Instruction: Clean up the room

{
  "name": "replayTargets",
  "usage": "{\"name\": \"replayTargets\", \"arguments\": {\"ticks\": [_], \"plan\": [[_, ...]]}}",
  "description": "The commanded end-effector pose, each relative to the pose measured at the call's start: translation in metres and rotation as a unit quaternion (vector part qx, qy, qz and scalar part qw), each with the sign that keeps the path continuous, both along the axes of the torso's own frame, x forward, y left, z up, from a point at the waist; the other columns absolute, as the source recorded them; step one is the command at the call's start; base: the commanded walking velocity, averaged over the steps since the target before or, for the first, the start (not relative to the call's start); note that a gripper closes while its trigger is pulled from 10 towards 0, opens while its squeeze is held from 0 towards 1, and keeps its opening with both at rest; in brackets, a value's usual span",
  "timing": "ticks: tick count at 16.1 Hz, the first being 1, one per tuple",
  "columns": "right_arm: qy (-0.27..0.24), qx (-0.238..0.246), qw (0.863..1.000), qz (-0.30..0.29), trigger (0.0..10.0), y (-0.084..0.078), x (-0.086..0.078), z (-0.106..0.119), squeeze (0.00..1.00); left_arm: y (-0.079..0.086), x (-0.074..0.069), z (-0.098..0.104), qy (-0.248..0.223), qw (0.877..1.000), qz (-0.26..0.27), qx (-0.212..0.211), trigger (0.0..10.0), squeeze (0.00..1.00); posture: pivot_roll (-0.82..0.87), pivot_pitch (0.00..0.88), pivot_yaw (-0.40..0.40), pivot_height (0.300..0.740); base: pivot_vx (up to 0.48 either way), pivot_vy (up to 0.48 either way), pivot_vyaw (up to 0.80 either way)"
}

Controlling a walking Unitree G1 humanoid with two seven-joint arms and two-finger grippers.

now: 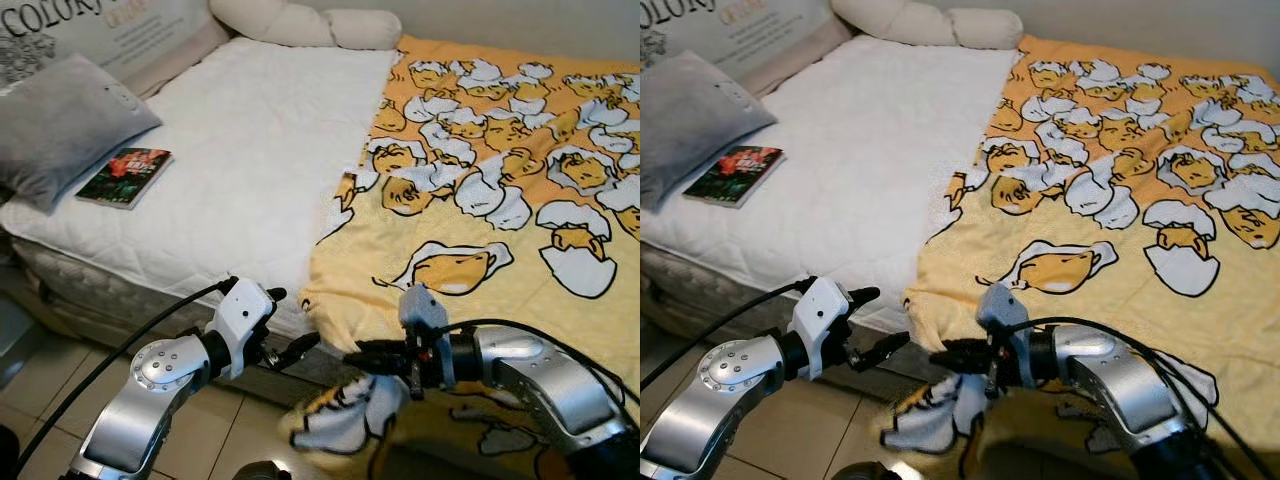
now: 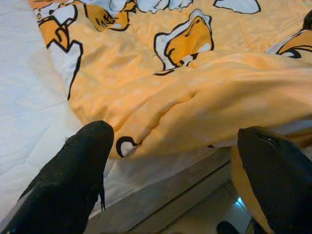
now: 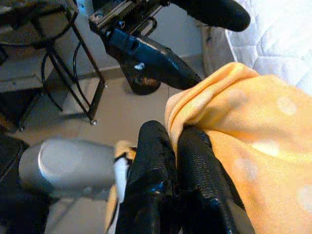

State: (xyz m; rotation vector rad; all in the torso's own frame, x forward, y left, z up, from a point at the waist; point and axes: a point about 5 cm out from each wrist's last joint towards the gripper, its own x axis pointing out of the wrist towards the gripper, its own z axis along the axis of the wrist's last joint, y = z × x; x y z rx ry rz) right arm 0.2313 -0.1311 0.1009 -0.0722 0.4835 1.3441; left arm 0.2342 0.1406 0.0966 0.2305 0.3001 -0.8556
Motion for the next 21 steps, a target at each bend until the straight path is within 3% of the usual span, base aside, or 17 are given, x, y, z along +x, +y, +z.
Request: {"name": "replayTargets", "arguments": {"ticks": [1,9,11,12,13,14,15,16,17,19,21], "plan": [[0.000,-0.002,1.000,0.014,10.0,0.003,-0.003,0.003,1.00,-0.002,-0.002,0.001,-0.001,1.000,-0.005,0.002,10.0,0.00,0.08,0.000,0.006,0.740,0.000,0.000,0.00],[0.006,0.008,1.000,-0.007,10.0,0.002,-0.002,0.006,1.00,-0.002,0.000,0.001,-0.002,1.000,0.004,0.004,10.0,0.00,0.07,0.000,0.009,0.740,0.000,0.000,0.00],[-0.028,-0.006,0.994,-0.108,10.0,-0.004,0.015,0.003,1.00,0.003,0.015,0.002,-0.032,0.995,0.095,-0.016,10.0,0.00,0.07,0.000,0.000,0.740,0.000,0.000,0.00],[-0.076,-0.032,0.964,-0.252,10.0,-0.015,0.036,-0.004,1.00,0.014,0.030,0.005,-0.072,0.978,0.193,-0.024,10.0,0.00,0.06,0.000,-0.004,0.740,0.000,0.000,0.00],[-0.076,-0.032,0.964,-0.252,10.0,-0.015,0.036,-0.004,1.00,0.014,0.030,0.005,-0.072,0.978,0.193,-0.024,10.0,0.00,0.06,0.000,-0.004,0.740,0.000,0.000,0.00],[-0.115,-0.061,0.895,-0.426,10.0,-0.037,0.051,-0.012,1.00,0.020,0.038,0.007,-0.091,0.963,0.252,-0.023,10.0,0.00,0.06,0.000,0.000,0.740,0.000,0.000,0.00],[-0.118,-0.064,0.881,-0.454,10.0,-0.041,0.052,-0.013,1.00,0.021,0.040,0.008,-0.096,0.960,0.261,-0.022,10.0,0.00,0.06,0.000,0.001,0.740,0.000,0.000,0.00],[-0.122,-0.061,0.839,-0.527,10.0,-0.051,0.052,-0.016,1.00,0.021,0.045,0.012,-0.101,0.954,0.281,-0.031,10.0,0.00,0.05,0.000,0.009,0.740,0.000,0.000,0.00],[-0.126,-0.062,0.813,-0.565,10.0,-0.055,0.050,-0.018,1.00,0.021,0.047,0.013,-0.104,0.951,0.290,-0.036,10.0,0.00,0.05,0.000,0.011,0.740,0.000,0.315,0.00],[-0.130,-0.059,0.782,-0.606,10.0,-0.056,0.043,-0.023,1.00,0.019,0.046,0.007,-0.108,0.953,0.283,-0.020,10.0,0.00,0.04,0.000,0.018,0.740,0.000,0.328,0.00],[-0.121,-0.057,0.777,-0.615,10.0,-0.050,0.037,-0.027,1.00,0.018,0.042,0.000,-0.109,0.956,0.271,0.001,10.0,0.00,0.03,0.000,0.020,0.740,0.000,0.332,0.00]]}}
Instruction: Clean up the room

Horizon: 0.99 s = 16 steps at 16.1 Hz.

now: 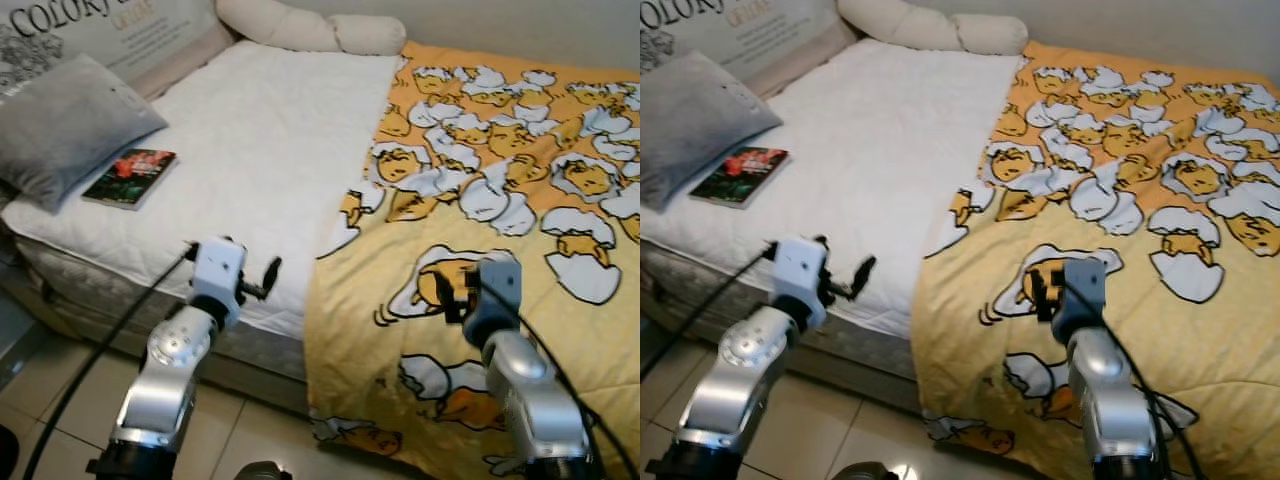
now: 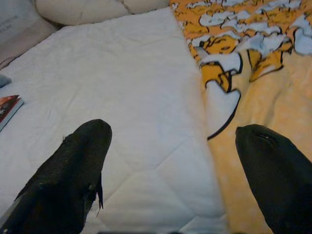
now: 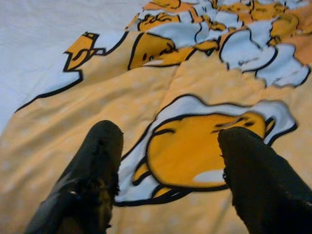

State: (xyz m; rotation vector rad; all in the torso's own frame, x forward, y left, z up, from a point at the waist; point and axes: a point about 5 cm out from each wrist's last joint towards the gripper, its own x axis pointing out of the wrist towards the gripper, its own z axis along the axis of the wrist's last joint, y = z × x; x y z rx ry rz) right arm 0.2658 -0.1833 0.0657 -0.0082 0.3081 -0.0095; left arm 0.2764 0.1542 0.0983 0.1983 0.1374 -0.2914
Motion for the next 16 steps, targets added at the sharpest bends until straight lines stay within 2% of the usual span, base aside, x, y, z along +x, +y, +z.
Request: {"name": "replayTargets", "arguments": {"ticks": [1,7,16], "plan": [[-0.014,0.005,1.000,-0.013,10.0,0.003,0.002,0.006,1.00,0.005,-0.002,-0.003,0.002,1.000,0.007,0.014,10.0,0.00,0.04,0.000,0.018,0.740,0.000,0.337,0.00],[-0.013,0.008,0.999,-0.044,10.0,0.003,0.005,0.003,1.00,0.011,0.000,0.000,-0.006,1.000,0.021,0.017,10.0,0.00,0.05,0.000,0.011,0.740,0.000,0.342,-0.78],[-0.017,0.003,0.999,-0.032,10.0,0.007,0.013,0.007,1.00,0.017,0.006,0.003,-0.014,0.999,0.039,0.016,10.0,0.00,0.06,0.000,0.004,0.740,0.000,0.350,-0.75]]}}
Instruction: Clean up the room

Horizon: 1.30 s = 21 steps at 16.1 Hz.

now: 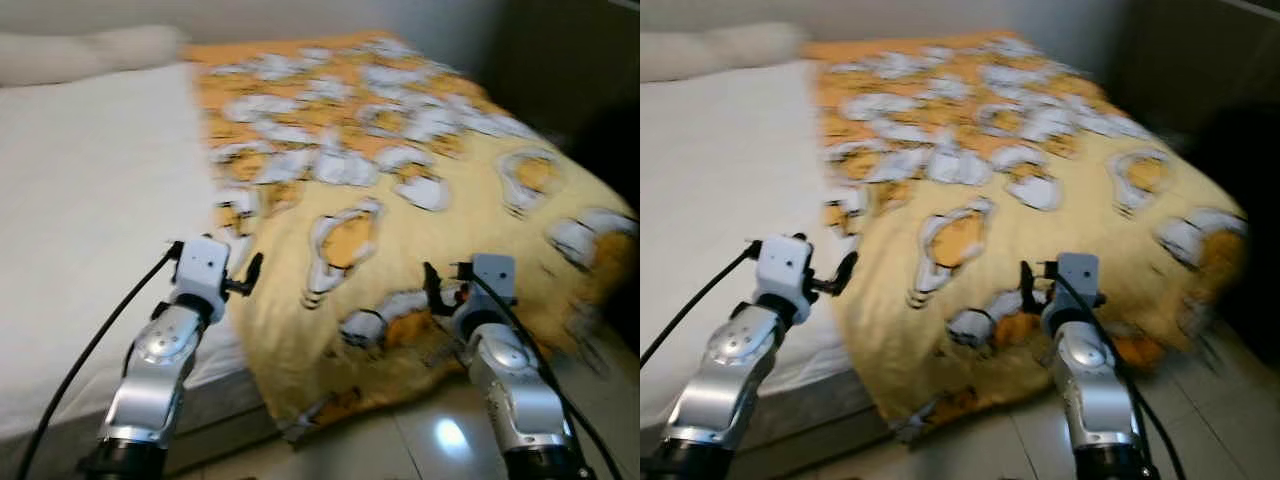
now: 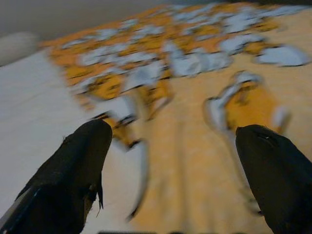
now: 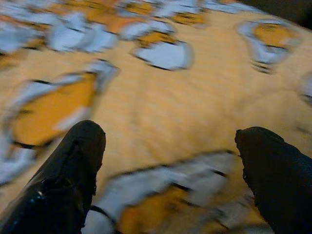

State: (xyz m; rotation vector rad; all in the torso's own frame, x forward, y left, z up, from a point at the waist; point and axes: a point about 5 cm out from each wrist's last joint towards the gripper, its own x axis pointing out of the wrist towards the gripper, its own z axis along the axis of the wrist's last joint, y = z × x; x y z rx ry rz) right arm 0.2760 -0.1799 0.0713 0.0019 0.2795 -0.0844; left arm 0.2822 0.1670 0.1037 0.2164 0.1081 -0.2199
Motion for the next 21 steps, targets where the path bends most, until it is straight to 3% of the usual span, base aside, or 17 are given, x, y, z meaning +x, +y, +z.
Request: {"name": "replayTargets", "arguments": {"ticks": [1,10,14,21], "plan": [[-0.002,0.003,1.000,0.006,10.0,0.0039,0.0024,0.0012,1.00,0.0042,-0.0002,-0.0019,0.005,1.000,0.006,0.007,10.0,0.00,0.06,0.000,0.004,0.740,0.000,0.386,-0.48],[-0.013,-0.016,0.999,0.035,10.0,0.0111,0.0059,0.0051,1.00,0.0065,0.0020,-0.0016,0.003,1.000,0.009,0.005,10.0,0.00,0.06,0.000,0.009,0.740,0.000,0.383,0.00],[-0.014,-0.025,0.998,0.048,10.0,0.0121,0.0074,0.0055,1.00,0.0007,0.0038,0.0012,-0.009,0.999,0.025,-0.027,10.0,0.00,0.06,0.000,0.005,0.740,0.000,0.000,0.00],[-0.019,-0.033,0.998,0.058,10.0,0.0128,0.0089,0.0064,1.00,-0.0011,0.0072,-0.0001,-0.014,0.999,0.041,-0.029,10.0,0.00,0.06,0.000,0.008,0.740,0.117,0.000,0.07]]}}
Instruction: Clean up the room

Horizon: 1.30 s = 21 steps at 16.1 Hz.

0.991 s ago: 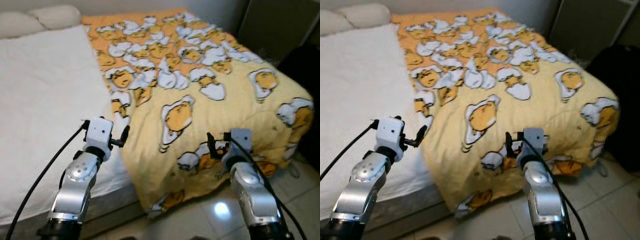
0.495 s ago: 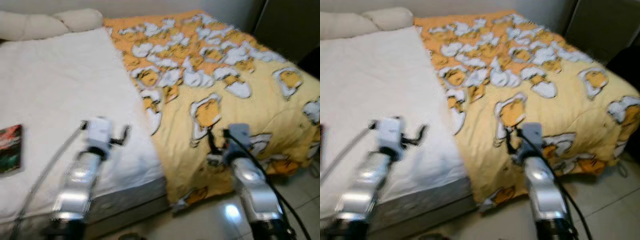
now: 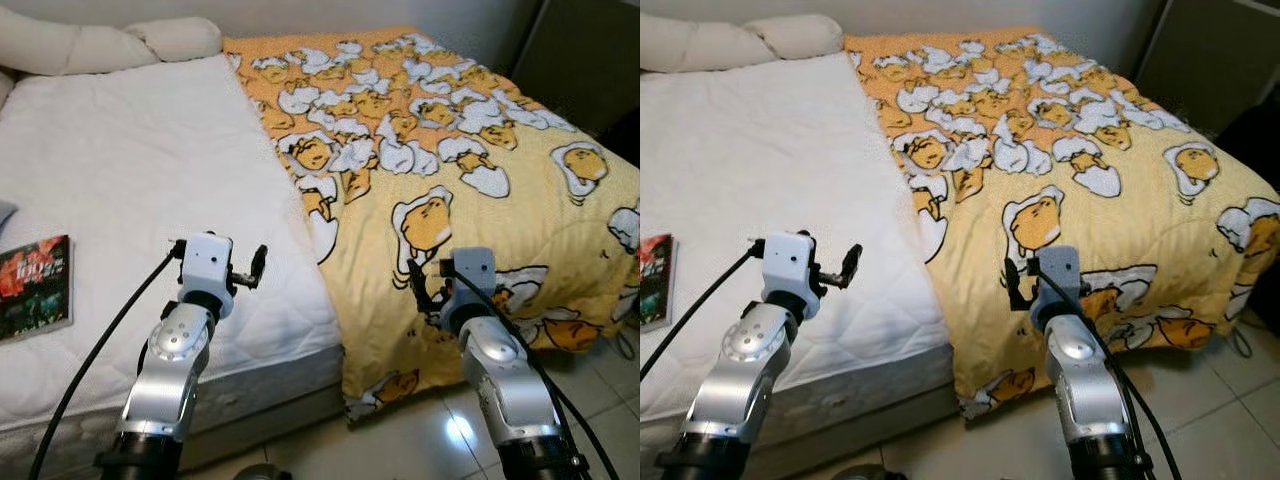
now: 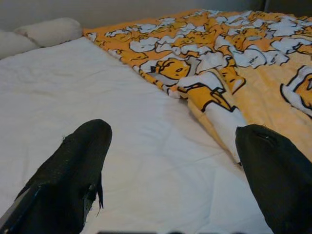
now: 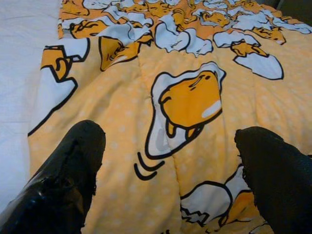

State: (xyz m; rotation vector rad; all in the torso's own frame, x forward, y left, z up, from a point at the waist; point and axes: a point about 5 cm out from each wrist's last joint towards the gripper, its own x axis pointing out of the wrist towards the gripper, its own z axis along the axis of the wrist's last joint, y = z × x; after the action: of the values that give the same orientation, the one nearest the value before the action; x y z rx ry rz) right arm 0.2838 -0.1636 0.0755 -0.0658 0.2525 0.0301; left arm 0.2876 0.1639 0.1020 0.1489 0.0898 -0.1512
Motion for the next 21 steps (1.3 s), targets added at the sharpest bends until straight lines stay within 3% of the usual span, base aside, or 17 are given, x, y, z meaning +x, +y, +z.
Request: {"name": "replayTargets", "arguments": {"ticks": [1,10,14,20,21], "plan": [[-0.006,-0.007,1.000,-0.001,10.0,-0.003,0.001,0.002,1.00,0.003,0.002,0.002,-0.004,1.000,0.007,0.004,10.0,0.00,0.06,0.000,0.008,0.740,0.296,0.000,0.80],[0.024,-0.038,0.991,0.124,10.0,0.022,-0.004,-0.010,1.00,0.001,0.004,0.002,-0.006,1.000,0.000,0.007,10.0,0.00,0.06,0.000,0.010,0.740,0.298,0.000,0.78],[0.051,-0.073,0.989,0.115,10.0,0.011,0.001,-0.016,1.00,-0.008,-0.007,-0.007,0.019,0.997,-0.073,0.020,10.0,0.00,0.07,0.000,0.006,0.740,0.000,0.000,0.00],[0.126,-0.155,0.978,0.064,10.0,-0.009,0.013,-0.032,1.00,-0.013,-0.019,-0.010,0.058,0.981,-0.179,0.049,10.0,0.00,0.08,0.000,-0.001,0.740,0.000,0.000,0.00],[0.136,-0.169,0.975,0.039,10.0,-0.015,0.018,-0.034,0.47,-0.014,-0.024,-0.010,0.072,0.972,-0.217,0.059,10.0,0.00,0.09,0.000,-0.003,0.740,0.000,0.000,0.00]]}}
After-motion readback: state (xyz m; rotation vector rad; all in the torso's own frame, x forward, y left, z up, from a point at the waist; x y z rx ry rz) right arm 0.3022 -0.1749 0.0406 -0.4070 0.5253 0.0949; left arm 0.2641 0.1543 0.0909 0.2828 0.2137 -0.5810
